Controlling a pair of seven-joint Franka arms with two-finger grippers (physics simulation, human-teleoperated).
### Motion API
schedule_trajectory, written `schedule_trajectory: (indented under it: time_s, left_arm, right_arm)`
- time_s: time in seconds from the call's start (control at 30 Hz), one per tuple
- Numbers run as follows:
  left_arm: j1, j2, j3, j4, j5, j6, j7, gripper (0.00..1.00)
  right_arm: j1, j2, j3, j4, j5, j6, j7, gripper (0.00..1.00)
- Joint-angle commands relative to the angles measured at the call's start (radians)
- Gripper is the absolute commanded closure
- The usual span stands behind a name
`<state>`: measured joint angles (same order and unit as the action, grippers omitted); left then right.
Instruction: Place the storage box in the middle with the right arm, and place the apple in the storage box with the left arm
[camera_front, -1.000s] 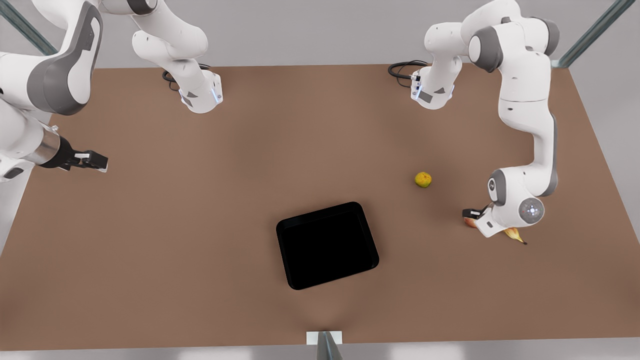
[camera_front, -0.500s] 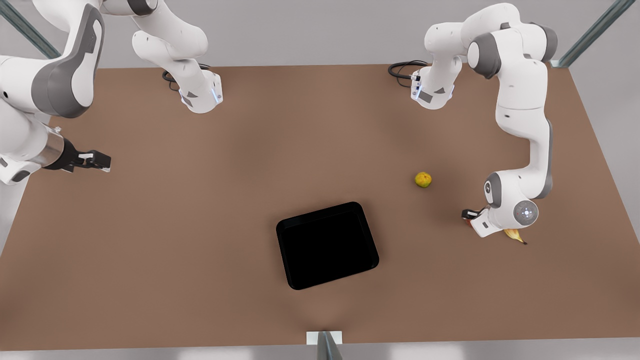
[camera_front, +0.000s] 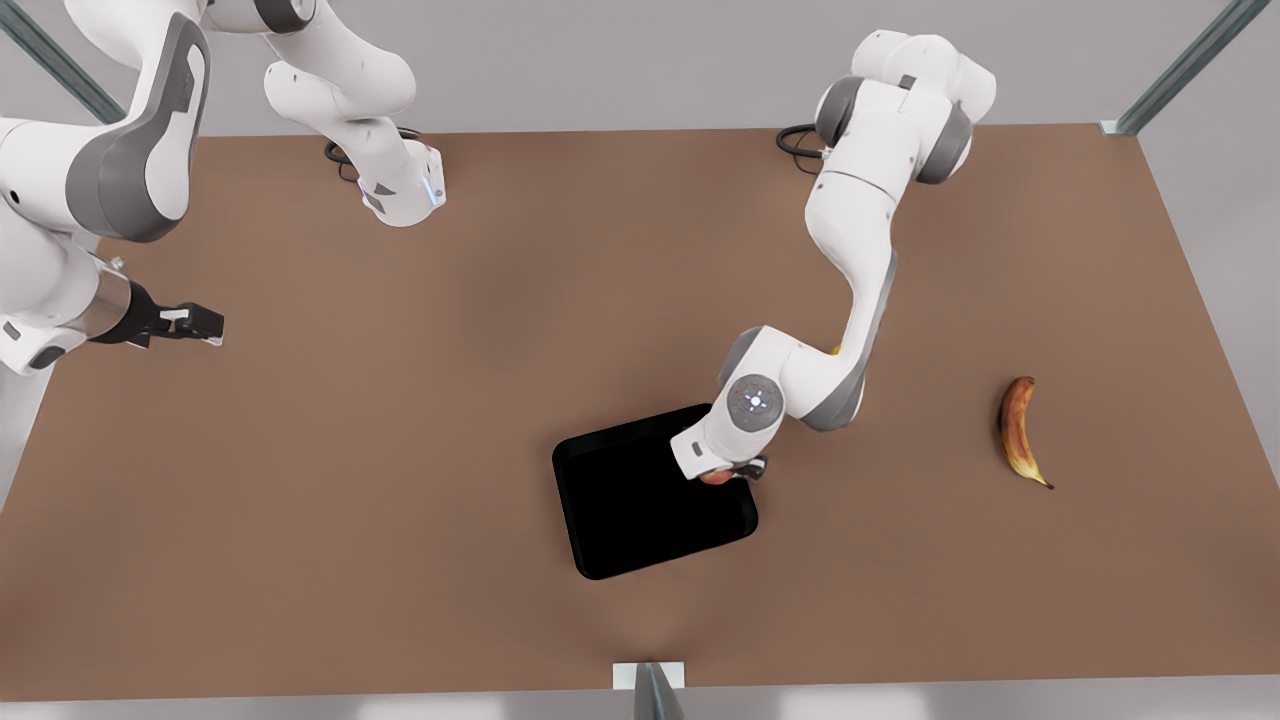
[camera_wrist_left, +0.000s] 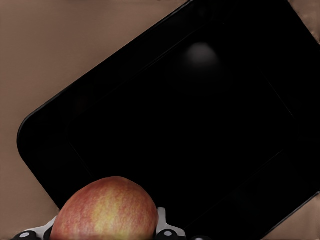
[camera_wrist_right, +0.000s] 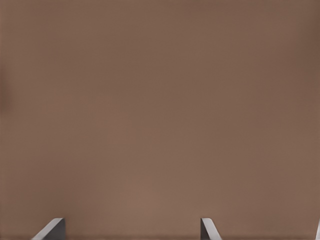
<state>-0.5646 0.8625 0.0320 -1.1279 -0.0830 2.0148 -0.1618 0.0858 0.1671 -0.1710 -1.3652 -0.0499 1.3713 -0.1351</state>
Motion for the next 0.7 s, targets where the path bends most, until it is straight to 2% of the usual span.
schedule_trajectory:
  time_s: [0.0,0.03,0.07,0.13,0.23,0.27,0.33,0.37,0.4,0.43,0.47,0.5,0.67]
  left_arm:
    - [-0.001,0.012,-0.012,0.013,-0.015,0.051,-0.803,0.31]
    - [-0.001,0.02,-0.012,0.013,-0.015,0.064,-0.8,0.27]
    - [-0.001,0.023,-0.012,0.008,-0.015,0.094,-0.801,0.0]
    - [-0.001,0.001,-0.012,0.002,-0.003,0.076,-0.798,0.0]
    - [0.026,-0.151,0.014,0.013,-0.003,-0.356,-0.625,0.0]
    - [0.078,-0.236,0.054,0.014,-0.003,-0.53,-0.461,0.0]
    - [0.106,-0.362,0.292,0.076,-0.001,-0.78,-0.093,0.0]
    - [0.109,-0.39,0.345,0.092,-0.008,-0.852,-0.05,0.0]
    - [0.137,-0.395,0.338,0.109,-0.008,-0.866,-0.053,0.0]
    - [0.286,-0.454,0.159,0.091,-0.001,-0.867,-0.051,0.0]
    - [0.373,-0.56,0.02,-0.031,0.086,-0.832,0.03,0.0]
    - [0.374,-0.622,0.022,-0.119,0.12,-0.78,0.15,0.0]
    - [0.376,-0.649,0.022,-0.119,0.091,-0.775,0.148,0.0]
  right_arm:
    - [0.0,0.0,-0.001,0.0,0.001,0.0,-0.017,0.0]
    - [0.0,0.0,-0.001,0.002,0.001,0.003,-0.017,0.0]
    - [0.0,0.002,-0.001,0.002,0.001,0.005,-0.017,0.0]
    - [0.0,0.006,-0.001,0.002,0.002,0.005,-0.017,0.0]
    - [0.0,0.008,-0.002,0.002,0.004,0.005,-0.017,0.0]
    - [0.0,0.008,-0.002,0.002,0.004,0.006,-0.017,0.0]
    - [0.0,0.008,-0.004,0.002,0.004,0.003,-0.015,0.0]
    - [0.0,0.014,-0.005,0.003,0.002,0.006,-0.015,0.0]
    - [0.0,0.014,-0.005,0.005,0.001,0.009,-0.017,0.0]
    - [0.0,0.014,-0.005,0.005,0.001,0.008,-0.018,0.0]
    - [0.0,0.015,-0.005,0.006,-0.001,0.006,-0.017,0.0]
    - [0.0,0.015,-0.005,0.006,0.001,0.006,-0.017,0.0]
    - [0.002,0.017,-0.005,0.002,0.001,0.003,-0.018,0.0]
